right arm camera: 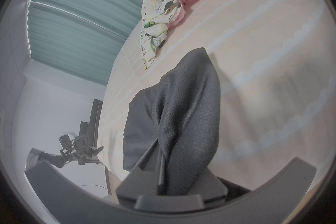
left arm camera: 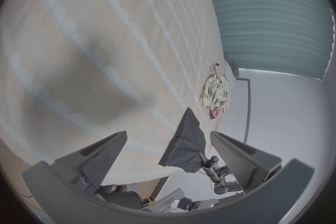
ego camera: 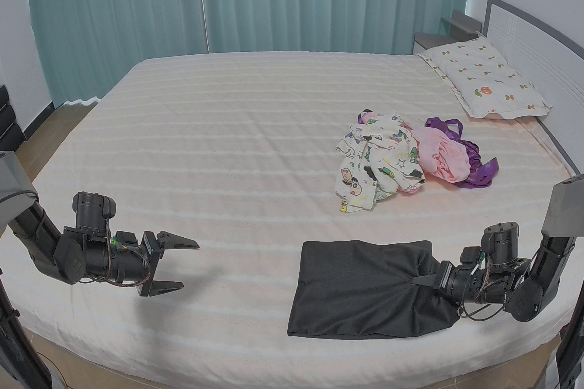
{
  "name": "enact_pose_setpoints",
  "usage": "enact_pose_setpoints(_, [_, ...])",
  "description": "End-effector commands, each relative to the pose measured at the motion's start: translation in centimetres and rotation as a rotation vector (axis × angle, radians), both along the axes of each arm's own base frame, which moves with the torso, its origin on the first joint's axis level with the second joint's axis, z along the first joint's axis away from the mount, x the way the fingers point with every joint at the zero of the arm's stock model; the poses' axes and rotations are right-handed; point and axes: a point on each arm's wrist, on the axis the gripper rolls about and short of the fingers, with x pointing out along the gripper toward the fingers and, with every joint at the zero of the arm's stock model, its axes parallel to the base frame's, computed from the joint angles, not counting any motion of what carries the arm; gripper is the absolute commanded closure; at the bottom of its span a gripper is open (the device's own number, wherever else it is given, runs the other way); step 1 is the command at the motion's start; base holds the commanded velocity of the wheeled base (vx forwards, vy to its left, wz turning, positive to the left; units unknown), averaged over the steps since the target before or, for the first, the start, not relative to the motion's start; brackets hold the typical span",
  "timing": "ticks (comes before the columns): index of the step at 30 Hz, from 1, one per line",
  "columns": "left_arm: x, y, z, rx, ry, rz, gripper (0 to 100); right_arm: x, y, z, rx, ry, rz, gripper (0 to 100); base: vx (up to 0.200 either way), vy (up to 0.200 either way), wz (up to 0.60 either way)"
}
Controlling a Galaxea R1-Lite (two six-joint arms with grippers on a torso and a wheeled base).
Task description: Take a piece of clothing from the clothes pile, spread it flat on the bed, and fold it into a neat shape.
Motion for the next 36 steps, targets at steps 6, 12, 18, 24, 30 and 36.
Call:
enact_pose_setpoints(6, [0.0,0.0,0.0,0.000,0.001,0.000,0,-0.6,-0.2,-0.2,-0.027,0.002,0.020,100,0.000,-0.200,0.00])
enact_pose_setpoints(12, [0.0,0.0,0.0,0.000,0.001,0.000,0,-0.5,-0.3,-0.2,-0.026,-0.002,0.018,100,0.000,-0.200,0.00])
enact_pose_setpoints(18, [0.0,0.0,0.0,0.000,0.002,0.001,0,-0.4,-0.2,-0.3,-0.024,0.000,0.016,100,0.000,-0.200,0.00])
enact_pose_setpoints(24, [0.0,0.0,-0.1,0.001,0.004,0.002,0,-0.4,-0.2,-0.7,-0.025,0.021,0.019,100,0.000,0.000,0.00])
enact_pose_setpoints(30, [0.0,0.0,0.0,0.001,0.002,0.002,0,-0.7,-0.3,-0.8,-0.027,0.031,0.021,0,0.000,0.000,0.00])
enact_pose_setpoints(36, [0.0,0.0,-0.1,0.001,0.005,0.002,0,-0.2,-1.5,-0.6,-0.025,0.016,-0.025,0,0.000,0.000,0.00])
